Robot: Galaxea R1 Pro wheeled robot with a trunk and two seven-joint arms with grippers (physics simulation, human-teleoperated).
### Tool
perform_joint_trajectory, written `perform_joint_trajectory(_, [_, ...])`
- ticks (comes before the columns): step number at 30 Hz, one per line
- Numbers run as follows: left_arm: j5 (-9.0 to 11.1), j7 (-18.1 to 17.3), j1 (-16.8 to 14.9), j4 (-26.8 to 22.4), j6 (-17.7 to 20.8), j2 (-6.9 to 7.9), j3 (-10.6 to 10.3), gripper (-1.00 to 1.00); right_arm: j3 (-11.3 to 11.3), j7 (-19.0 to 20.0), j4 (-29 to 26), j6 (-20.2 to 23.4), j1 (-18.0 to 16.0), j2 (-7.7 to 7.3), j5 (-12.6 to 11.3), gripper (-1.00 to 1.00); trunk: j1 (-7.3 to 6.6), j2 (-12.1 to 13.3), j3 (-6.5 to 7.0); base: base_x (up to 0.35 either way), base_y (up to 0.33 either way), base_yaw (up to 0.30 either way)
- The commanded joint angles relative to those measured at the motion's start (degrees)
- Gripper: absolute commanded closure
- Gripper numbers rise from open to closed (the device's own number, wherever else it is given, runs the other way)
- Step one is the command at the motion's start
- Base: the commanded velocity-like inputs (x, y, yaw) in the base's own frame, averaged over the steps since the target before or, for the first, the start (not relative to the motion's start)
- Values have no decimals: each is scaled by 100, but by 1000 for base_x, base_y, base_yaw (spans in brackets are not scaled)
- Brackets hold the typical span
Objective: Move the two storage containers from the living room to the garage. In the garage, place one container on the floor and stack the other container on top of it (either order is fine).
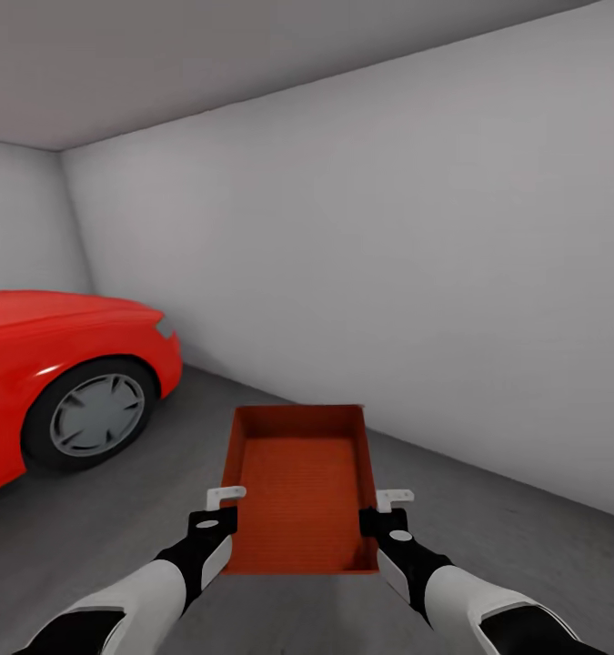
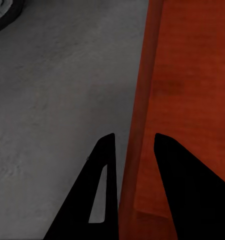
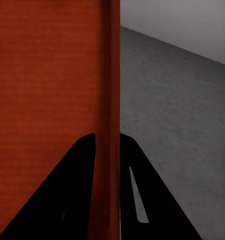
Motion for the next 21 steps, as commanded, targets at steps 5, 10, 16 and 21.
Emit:
perform_joint_trajectory(5, [36,28,4,13,1,209,92,100,-372,-108,-21,-282,-12,-62,-21,100,4,-6,-8,323,130,-282])
perform_joint_trajectory(10, [36,28,2,13,3,209,91,100,-372,-108,-21,-283,-12,-62,-21,100,4,-6,-8,323,130,-282])
perform_joint_trajectory(16, [36,28,1,13,4,209,90,100,-372,-108,-21,-283,-12,-62,-21,100,4,-6,-8,323,130,-282])
perform_joint_trajectory(21, [36,28,4,13,4,209,90,100,-372,-108,-21,-284,-12,-62,-21,100,4,-6,-8,323,130,-282])
